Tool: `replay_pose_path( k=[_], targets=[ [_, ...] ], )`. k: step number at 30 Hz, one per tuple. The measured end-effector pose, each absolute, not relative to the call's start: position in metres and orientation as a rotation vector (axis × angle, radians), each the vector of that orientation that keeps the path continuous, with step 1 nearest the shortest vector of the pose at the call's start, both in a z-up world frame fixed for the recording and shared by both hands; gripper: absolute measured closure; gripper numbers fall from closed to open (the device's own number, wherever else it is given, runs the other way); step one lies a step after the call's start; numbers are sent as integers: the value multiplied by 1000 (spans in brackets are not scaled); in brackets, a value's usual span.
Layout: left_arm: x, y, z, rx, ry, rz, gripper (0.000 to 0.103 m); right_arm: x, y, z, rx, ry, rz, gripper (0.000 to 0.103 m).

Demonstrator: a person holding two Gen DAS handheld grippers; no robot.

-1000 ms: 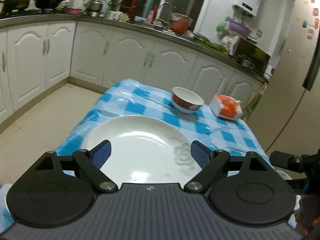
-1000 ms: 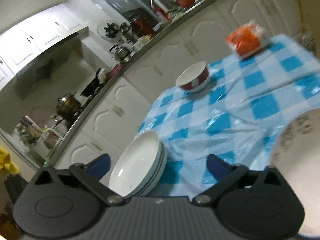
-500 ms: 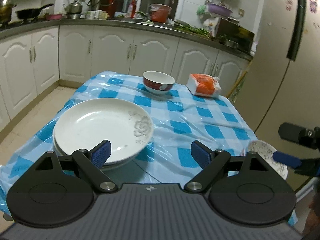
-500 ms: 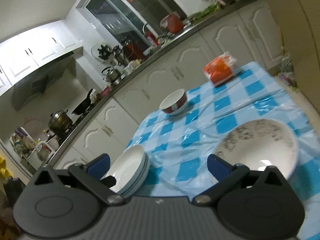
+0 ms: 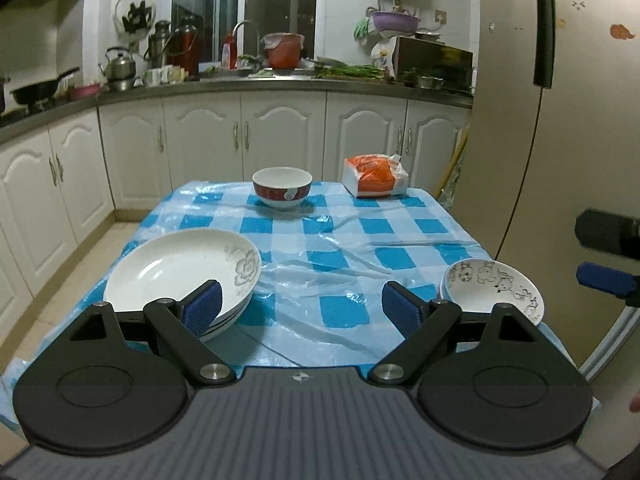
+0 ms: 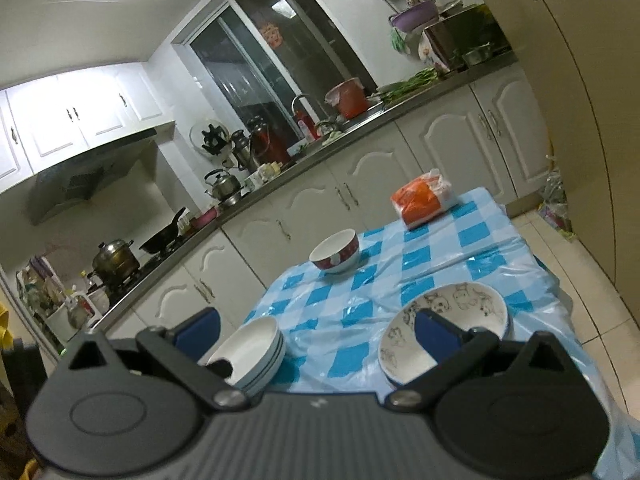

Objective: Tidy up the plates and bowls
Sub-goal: 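Move both grippers from the plate stack to the red-exterior bowl, then close the left gripper on the red bowl rim while the right gripper grips it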

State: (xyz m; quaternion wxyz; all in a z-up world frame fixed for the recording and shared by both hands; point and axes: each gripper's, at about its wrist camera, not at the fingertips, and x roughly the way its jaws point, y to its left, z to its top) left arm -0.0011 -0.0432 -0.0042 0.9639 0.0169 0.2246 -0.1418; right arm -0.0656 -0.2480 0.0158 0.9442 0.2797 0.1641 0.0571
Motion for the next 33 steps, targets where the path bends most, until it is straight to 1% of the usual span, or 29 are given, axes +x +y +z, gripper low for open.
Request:
replay_pose_path(
  k=[9, 14, 19, 27, 33],
  targets=[
    [6, -48, 1, 74, 422, -269, 0, -76, -242, 22, 533, 342, 149, 0],
    [26, -51, -2, 93, 429, -269, 0, -65, -243, 25, 530, 349, 131, 0],
    [52, -55, -5, 110, 451, -285, 0, -41, -243, 31, 512, 395, 95, 0],
    [130, -33, 3, -21, 530, -379, 0, 27, -251, 45, 511, 466, 59, 0],
    [204, -19, 10, -113, 546, -391, 0, 111, -259, 41, 554, 512, 73, 1]
  ],
)
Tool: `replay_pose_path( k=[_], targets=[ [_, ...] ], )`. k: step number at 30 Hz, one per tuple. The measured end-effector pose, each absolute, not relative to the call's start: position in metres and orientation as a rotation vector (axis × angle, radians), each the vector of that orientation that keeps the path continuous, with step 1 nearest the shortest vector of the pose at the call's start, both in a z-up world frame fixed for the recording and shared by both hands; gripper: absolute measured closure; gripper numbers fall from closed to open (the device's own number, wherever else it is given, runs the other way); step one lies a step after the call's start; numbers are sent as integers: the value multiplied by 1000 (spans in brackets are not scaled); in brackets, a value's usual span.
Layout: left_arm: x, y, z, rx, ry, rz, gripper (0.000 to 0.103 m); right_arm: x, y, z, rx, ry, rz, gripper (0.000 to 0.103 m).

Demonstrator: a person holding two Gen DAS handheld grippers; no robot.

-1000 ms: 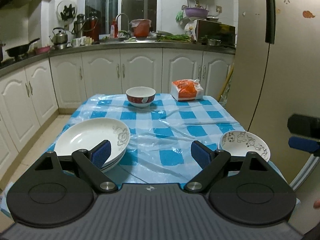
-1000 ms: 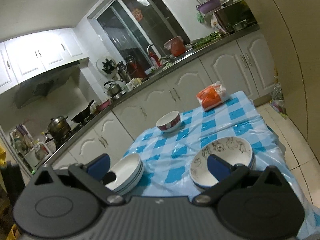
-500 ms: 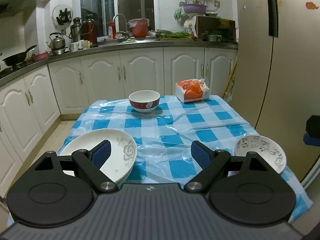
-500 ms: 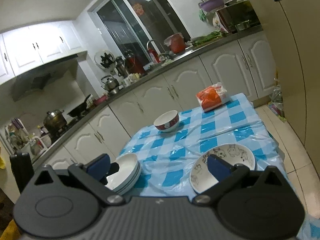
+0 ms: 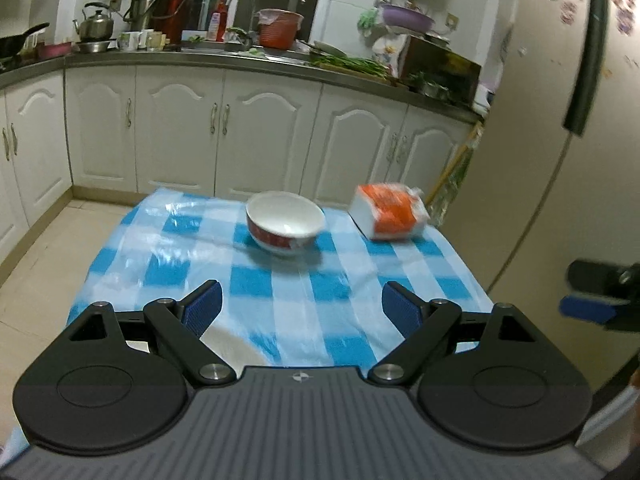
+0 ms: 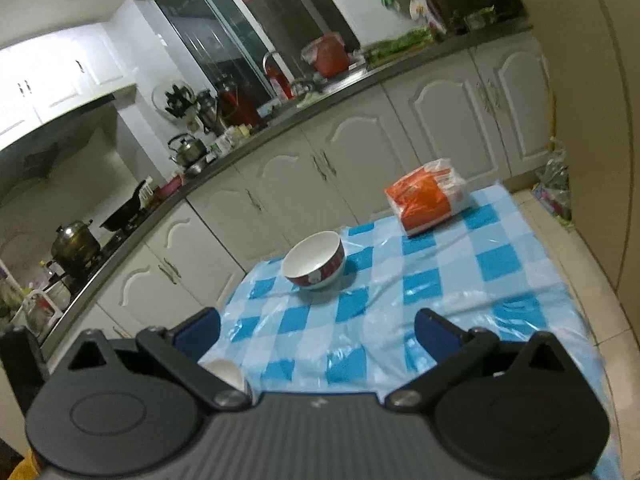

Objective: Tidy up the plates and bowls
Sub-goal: 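Close the left gripper on the red bowl rim while the right gripper grips it, then lift and carry the red bowl with both grippers toward the bowl stack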

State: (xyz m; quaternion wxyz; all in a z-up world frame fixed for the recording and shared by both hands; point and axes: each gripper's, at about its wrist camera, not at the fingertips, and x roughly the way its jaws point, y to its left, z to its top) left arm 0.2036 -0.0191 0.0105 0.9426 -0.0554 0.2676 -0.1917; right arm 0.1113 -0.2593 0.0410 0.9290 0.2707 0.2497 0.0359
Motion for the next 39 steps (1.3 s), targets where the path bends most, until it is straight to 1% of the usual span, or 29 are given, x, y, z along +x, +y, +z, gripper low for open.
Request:
replay_pose_path(
  k=[7, 9, 11, 14, 16, 18, 20, 21, 22, 23, 25, 29, 30, 31, 34, 37, 39],
  targets=[
    [302, -26, -2, -185, 617, -369, 0, 218, -256, 16, 556, 614, 97, 2],
    [329, -30, -11, -210, 647, -356, 0, 245, -256, 7, 538, 637, 85, 6],
    [349, -34, -22, -245, 673, -344, 2, 268, -258, -2, 542, 665, 85, 11],
    [376, -41, -38, -274, 709, -319, 8, 302, -260, -20, 556, 706, 77, 18],
    [393, -45, -47, -289, 732, -304, 18, 319, -263, -28, 562, 716, 69, 21],
    [401, -44, -56, -293, 748, -302, 21, 333, -269, -37, 586, 733, 74, 26],
    [416, -49, -64, -296, 755, -295, 26, 344, -275, -43, 631, 749, 89, 31],
    [420, -50, -67, -298, 765, -293, 34, 349, -278, -45, 648, 753, 95, 34],
    [423, -51, -70, -302, 772, -297, 38, 353, -279, -45, 660, 755, 97, 35],
    [428, -52, -72, -305, 780, -300, 39, 356, -281, -45, 669, 753, 100, 36],
    [434, -55, -74, -302, 790, -299, 47, 361, -282, -44, 680, 748, 119, 38],
    [443, -61, -77, -285, 787, -311, 56, 374, -274, -43, 657, 777, 150, 42],
    [445, -62, -79, -280, 791, -309, 63, 377, -272, -45, 653, 784, 148, 45],
    [448, -63, -81, -278, 796, -307, 67, 380, -271, -47, 656, 791, 151, 46],
    [450, -65, -86, -263, 791, -306, 69, 389, -269, -55, 694, 820, 185, 49],
    [451, -67, -87, -267, 785, -310, 71, 393, -267, -59, 736, 824, 226, 48],
    [451, -66, -87, -267, 782, -316, 71, 391, -265, -57, 729, 816, 228, 46]
  ],
)
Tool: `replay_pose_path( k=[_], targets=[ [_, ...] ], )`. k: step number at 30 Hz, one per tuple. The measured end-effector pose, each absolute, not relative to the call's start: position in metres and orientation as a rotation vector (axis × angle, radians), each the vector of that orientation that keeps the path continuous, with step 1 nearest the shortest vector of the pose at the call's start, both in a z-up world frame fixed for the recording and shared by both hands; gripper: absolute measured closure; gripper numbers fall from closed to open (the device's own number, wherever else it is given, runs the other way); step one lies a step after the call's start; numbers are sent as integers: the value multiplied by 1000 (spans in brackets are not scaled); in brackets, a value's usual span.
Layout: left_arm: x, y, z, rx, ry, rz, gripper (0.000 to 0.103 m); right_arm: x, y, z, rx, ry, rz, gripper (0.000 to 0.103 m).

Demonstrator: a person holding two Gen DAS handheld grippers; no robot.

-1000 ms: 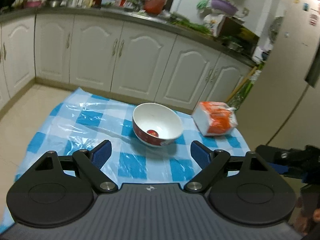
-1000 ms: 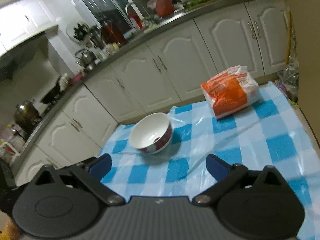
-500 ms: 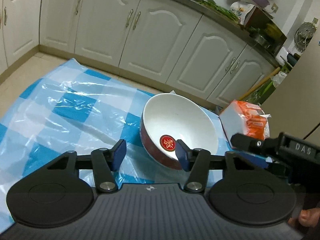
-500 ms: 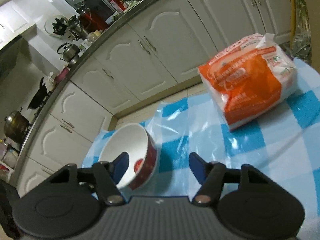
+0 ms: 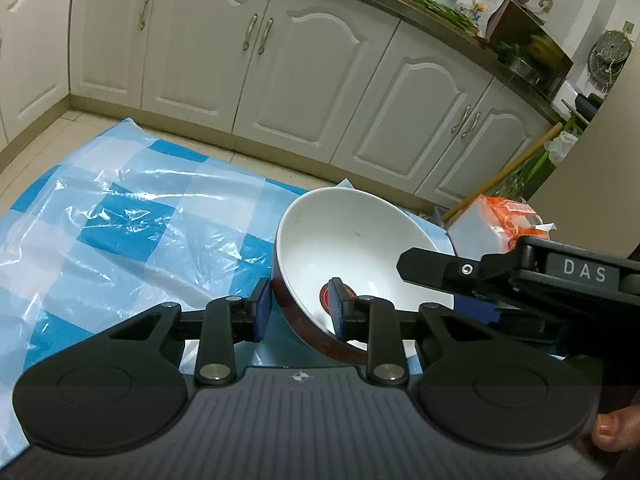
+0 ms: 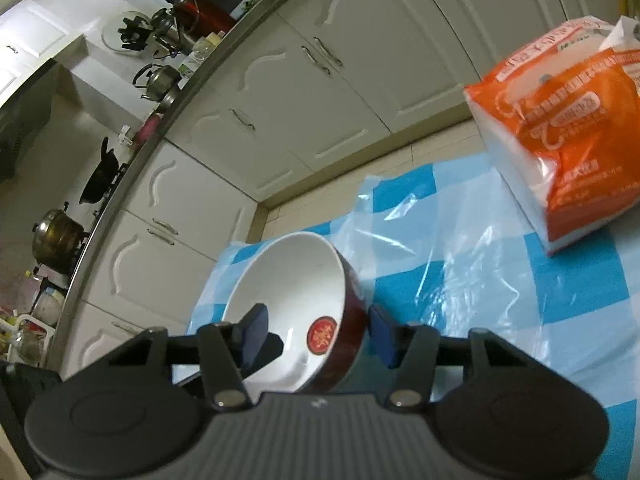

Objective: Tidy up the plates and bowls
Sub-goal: 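Lift and carry the red bowl with both grippers toward the bowl stack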

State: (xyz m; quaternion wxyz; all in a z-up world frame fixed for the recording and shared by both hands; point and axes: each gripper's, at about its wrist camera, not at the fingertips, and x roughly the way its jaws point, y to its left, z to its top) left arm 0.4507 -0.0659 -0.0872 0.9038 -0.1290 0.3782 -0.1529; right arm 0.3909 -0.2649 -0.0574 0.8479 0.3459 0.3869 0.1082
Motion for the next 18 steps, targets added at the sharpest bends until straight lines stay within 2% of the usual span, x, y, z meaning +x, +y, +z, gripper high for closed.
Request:
replay_pose_path(
  k=[18],
  targets=[
    [403, -64, -62, -270, 747, -373, 74, 350, -276, -37, 773, 766, 210, 45]
  ],
)
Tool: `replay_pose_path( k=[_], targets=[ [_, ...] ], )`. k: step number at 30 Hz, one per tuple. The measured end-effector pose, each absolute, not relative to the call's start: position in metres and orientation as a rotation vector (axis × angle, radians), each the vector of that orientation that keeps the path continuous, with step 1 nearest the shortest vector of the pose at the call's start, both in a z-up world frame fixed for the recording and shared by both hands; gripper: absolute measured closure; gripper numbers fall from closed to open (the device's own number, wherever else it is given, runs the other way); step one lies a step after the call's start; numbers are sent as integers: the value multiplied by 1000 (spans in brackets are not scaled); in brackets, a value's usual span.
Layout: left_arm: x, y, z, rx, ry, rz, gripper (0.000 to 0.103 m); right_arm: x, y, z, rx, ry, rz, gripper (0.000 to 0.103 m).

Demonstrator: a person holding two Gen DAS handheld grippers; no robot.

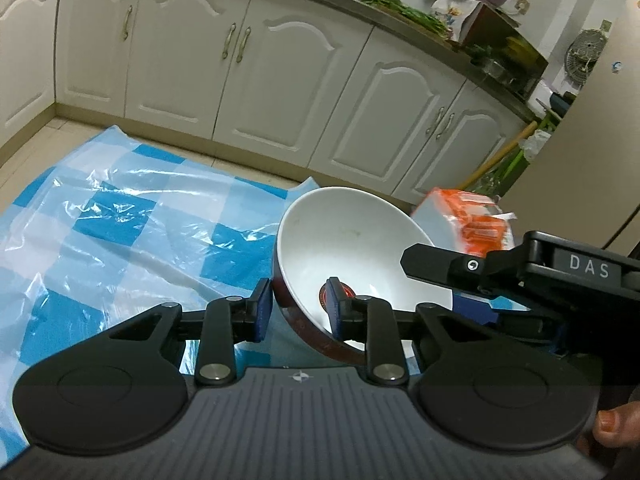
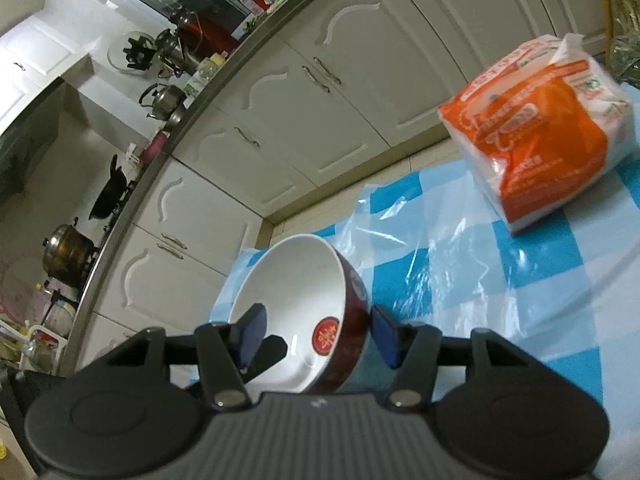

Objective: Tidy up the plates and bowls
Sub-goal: 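Lift and carry the red bowl with both grippers toward the bowl stack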

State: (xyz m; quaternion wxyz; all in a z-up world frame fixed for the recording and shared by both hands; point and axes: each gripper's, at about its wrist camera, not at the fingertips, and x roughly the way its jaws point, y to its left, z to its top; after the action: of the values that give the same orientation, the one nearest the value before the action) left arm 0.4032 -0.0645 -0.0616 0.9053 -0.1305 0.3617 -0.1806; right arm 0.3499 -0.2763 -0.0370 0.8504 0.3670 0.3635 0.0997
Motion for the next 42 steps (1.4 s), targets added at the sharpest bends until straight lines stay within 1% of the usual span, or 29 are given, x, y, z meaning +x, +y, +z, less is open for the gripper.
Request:
replay_pose_path(
  k=[10, 28, 42],
  targets=[
    [363, -69, -49, -250, 724, -408, 75, 312, -281, -20, 794, 734, 209, 45],
    [283, -74, -37, -221, 671, -458, 76, 229, -284, -13, 819, 698, 206, 45],
    [224, -78, -38, -242, 655, -534, 76, 140, -293, -2, 823, 591, 186, 43]
  ],
)
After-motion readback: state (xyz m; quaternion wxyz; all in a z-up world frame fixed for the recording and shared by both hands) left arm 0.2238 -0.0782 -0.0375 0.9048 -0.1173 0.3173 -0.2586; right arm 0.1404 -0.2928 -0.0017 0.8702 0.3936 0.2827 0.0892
